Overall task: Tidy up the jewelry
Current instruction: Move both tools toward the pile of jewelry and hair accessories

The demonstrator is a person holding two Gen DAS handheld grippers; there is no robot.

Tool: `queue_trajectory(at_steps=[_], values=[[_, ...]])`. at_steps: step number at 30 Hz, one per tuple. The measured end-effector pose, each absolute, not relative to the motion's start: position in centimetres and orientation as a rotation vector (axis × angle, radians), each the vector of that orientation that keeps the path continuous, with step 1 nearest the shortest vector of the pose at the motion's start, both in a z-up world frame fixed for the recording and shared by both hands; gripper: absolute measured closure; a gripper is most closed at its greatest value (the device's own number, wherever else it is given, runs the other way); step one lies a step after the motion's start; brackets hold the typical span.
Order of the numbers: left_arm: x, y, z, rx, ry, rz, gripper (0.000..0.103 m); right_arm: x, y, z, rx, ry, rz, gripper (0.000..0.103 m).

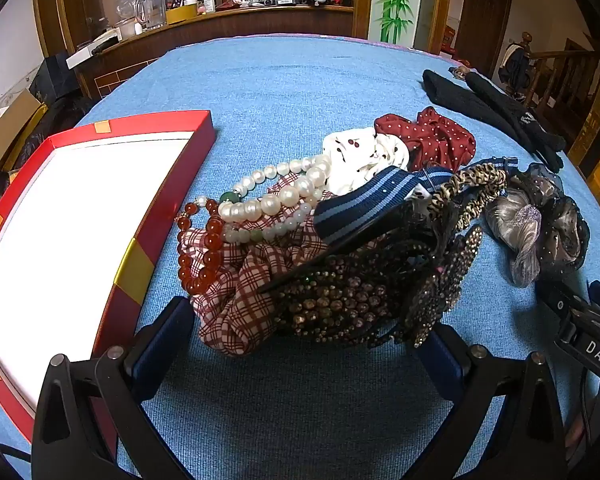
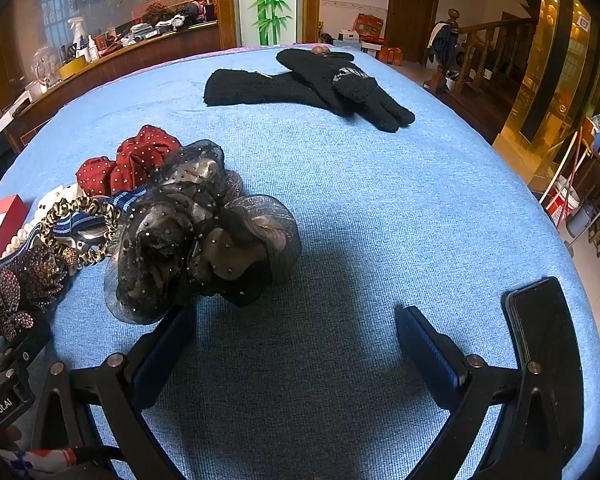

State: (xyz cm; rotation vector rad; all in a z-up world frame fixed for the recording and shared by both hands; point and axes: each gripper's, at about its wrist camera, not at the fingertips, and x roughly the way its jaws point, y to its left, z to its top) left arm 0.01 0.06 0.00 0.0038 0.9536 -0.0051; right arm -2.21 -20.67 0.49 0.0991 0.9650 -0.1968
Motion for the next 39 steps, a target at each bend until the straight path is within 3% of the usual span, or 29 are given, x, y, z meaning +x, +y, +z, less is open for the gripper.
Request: queue_trajectory(at_steps=[11,19,26,30,39], values=[[-1.4,0.3,1.4,0.019,0.934,-0.049,0.000,-3.1,-21.2,1.1,0.088,0.985,-0.204,0.000],[-10.5,0.5,7.7,0.069,0.606,-0.029,0.000,-12.3,-23.4,6.6,0.282,0.715,-0.183,0.000],[-18.2,4.7,13.2,-0.005,0.378,-0.031,0.000,-20.6,-19.7,13.4,0.120,0.338,-0.250,0.000],[-17.5,5.6,12.2,-0.022,0.439,-0.011,0.000,-17.5,-18.6,11.3,0.093,0.528,-0.179,0.000],[-15.2,3.9,7.3,0.028,0.615,-0.019,0.000,-17.6,-15.5,7.9,0.031,0.667,-0.058,0.000]])
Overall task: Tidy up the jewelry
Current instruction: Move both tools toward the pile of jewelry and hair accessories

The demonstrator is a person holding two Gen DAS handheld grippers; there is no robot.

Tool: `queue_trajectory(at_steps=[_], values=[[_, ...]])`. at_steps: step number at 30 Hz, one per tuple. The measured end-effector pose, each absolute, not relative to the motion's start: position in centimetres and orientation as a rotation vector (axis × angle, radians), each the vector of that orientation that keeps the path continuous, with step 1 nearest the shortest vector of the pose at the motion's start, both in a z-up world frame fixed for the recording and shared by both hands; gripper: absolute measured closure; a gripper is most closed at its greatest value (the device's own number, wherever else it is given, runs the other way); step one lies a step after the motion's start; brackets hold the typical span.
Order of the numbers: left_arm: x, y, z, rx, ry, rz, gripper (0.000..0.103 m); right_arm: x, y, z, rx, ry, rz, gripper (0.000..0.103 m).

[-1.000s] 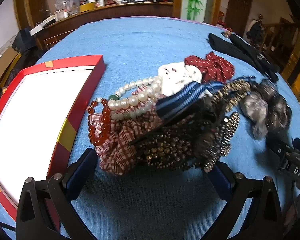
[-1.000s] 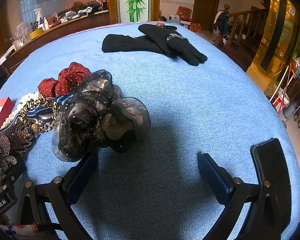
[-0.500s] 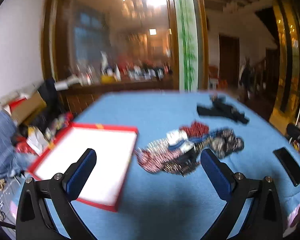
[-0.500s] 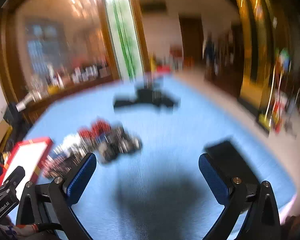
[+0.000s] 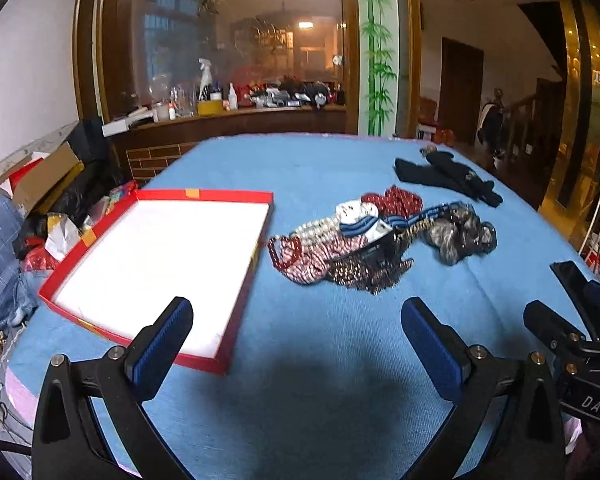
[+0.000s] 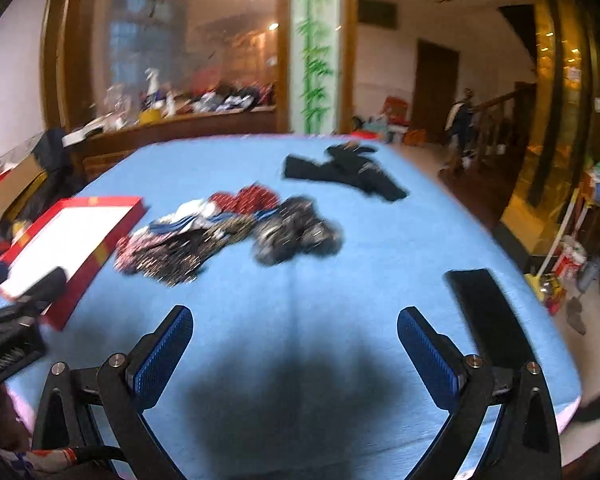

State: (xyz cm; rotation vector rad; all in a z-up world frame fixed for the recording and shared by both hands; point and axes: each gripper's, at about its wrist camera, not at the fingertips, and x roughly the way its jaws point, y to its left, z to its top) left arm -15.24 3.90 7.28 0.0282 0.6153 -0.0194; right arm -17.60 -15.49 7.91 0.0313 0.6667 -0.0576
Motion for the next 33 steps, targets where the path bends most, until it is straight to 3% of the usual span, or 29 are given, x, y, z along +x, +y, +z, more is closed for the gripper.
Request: queue_trajectory(at_steps=[33], values=[[-14.2,3.8,6.1,0.025,0.661,-0.016,0.000,-15.4,-15.6,6.7,0.033,0.716,-0.053,0.000]])
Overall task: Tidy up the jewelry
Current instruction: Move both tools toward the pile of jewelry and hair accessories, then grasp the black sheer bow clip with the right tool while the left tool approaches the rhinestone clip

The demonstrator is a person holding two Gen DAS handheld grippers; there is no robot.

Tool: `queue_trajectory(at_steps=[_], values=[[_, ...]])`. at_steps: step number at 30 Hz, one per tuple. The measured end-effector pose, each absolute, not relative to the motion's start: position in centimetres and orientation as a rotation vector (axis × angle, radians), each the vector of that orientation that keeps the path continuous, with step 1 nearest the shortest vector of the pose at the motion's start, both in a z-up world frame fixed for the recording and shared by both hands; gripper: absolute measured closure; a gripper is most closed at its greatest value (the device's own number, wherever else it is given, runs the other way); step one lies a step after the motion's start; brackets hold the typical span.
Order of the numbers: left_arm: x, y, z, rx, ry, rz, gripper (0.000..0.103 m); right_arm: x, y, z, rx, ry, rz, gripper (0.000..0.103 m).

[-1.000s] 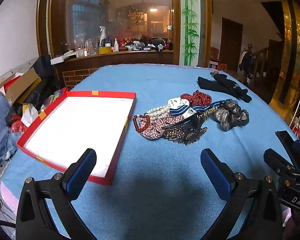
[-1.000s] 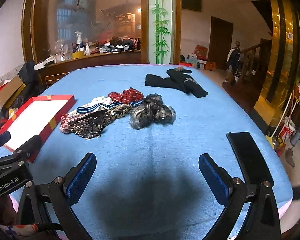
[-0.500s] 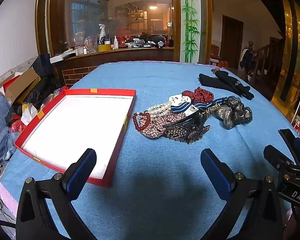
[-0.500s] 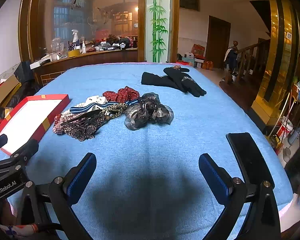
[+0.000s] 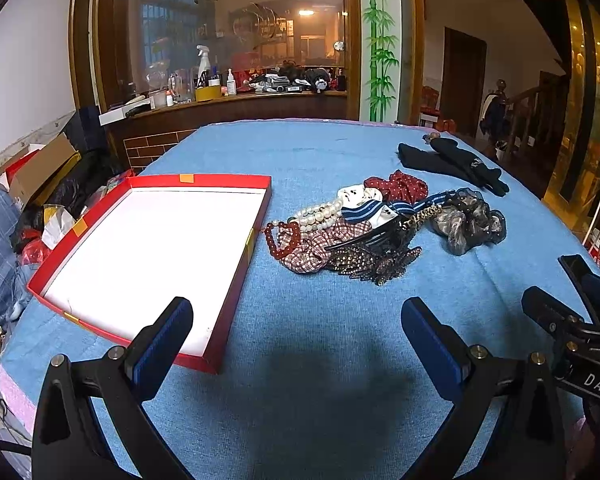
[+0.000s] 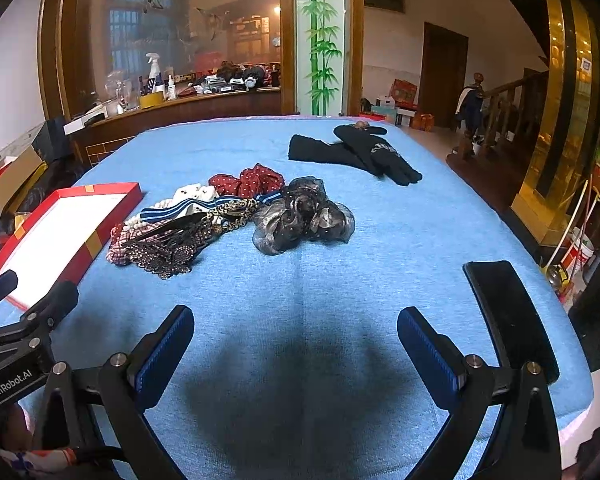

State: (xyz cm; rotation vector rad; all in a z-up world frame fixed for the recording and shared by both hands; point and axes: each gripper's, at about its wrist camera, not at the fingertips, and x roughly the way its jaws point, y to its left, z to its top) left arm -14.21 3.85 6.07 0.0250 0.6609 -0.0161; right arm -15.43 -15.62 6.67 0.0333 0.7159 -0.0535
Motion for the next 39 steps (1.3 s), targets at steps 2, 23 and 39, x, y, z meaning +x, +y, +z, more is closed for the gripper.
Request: queue_trajectory(at_steps=[2,23,39], values=[[-14.2,3.8,6.1,0.026,0.659,-0.017,0.000,-15.3,-15.6,6.6,0.031,0.718,-0.050,0.000],[-13.2,4.4,5.7,0.021,0.709,-0.035,0.000,-13.0,-16.3,7.2,0.065,0.770,0.034,0.008],[-11.2,7.8,5.5,-0.084,0.807,-0.165,0.043,-5.7,-22.2,7.2,0.326,0.877,0.145,0.037]])
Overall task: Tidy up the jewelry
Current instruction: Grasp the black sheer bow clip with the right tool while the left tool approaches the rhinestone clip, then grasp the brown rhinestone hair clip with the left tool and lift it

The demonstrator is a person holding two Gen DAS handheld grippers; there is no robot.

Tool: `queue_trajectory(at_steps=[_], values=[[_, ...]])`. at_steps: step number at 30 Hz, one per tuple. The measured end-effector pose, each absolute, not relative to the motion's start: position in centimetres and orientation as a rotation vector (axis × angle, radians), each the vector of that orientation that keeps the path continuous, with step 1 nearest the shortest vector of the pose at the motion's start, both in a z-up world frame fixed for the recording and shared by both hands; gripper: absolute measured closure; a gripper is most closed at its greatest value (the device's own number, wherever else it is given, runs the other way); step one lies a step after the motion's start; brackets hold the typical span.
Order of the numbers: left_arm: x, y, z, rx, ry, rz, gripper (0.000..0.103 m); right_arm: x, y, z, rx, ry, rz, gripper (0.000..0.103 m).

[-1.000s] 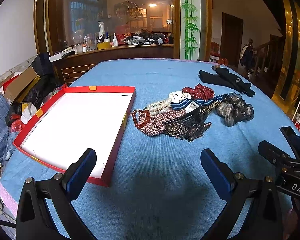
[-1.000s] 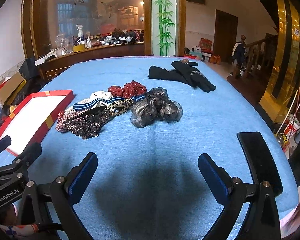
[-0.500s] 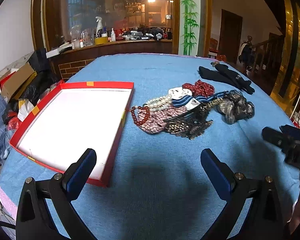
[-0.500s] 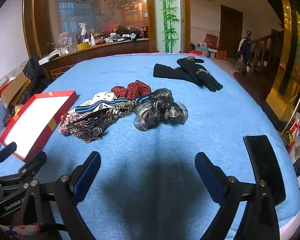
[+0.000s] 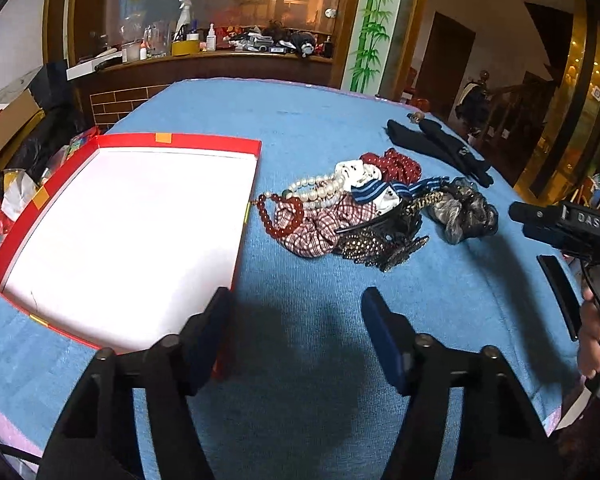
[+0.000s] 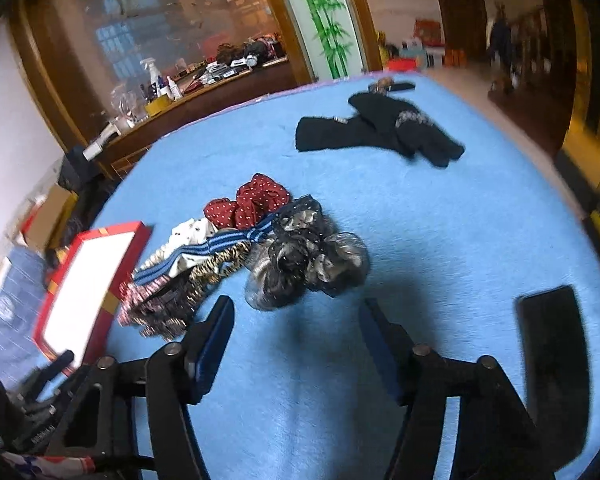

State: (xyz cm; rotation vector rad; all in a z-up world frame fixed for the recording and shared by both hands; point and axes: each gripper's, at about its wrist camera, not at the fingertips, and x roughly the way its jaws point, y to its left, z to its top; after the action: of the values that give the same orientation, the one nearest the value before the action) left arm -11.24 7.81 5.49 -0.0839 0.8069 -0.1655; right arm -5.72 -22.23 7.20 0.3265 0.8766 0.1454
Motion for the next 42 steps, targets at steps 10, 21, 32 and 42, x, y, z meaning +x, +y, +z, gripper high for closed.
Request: queue_trajectory(at_steps=[10,21,32,42], values=[[-9.4,6.2,6.8,-0.076,0.846,-0.324,0.053,-3.6,-22.0,7.1,0.368,0.880,0.137,0.035],[-8.8,3.2,6.4,-0.037,0.866,-0.421,0.053,0.1,-21.3,2.8,0.345,0.977,0.119,0.043],[-5.7,-0.9,6.1,0.093,0.855,-0.467,0.038,-2.3,-23.9,5.6,0.441,0.698,0.210,0.086],[-2.9,-2.5,4.2,0.145,0.896,-0.476,0.085,-3.2,-23.2,7.0,0.414,0.613,0.239,0.086]])
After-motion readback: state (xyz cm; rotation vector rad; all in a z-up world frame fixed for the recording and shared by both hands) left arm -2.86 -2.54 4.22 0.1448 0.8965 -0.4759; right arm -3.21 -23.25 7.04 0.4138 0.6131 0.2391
